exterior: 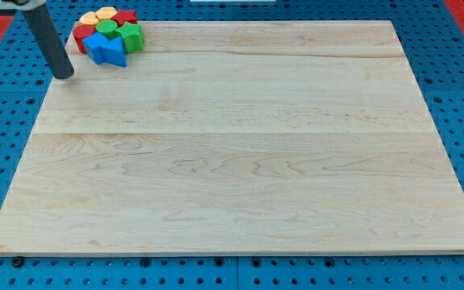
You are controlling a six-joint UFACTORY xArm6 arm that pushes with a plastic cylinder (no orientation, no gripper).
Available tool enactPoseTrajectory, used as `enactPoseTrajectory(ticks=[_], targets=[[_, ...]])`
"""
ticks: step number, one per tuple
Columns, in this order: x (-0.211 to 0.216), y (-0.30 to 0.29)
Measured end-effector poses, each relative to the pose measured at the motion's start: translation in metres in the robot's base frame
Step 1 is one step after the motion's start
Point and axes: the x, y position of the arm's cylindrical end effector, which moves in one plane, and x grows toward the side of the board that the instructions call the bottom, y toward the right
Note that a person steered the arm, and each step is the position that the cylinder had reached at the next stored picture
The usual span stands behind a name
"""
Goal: Push the blue cube down a bit
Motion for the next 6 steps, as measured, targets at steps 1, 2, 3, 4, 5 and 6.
enactPoseTrajectory(ticks=[1, 2, 3, 4, 5, 6], targets=[[-0.038, -0.011], [-0.058, -0.025], [-0.06, -0.026], [-0.071, -0.027], [-0.072, -0.02], [-0.068, 0.017]])
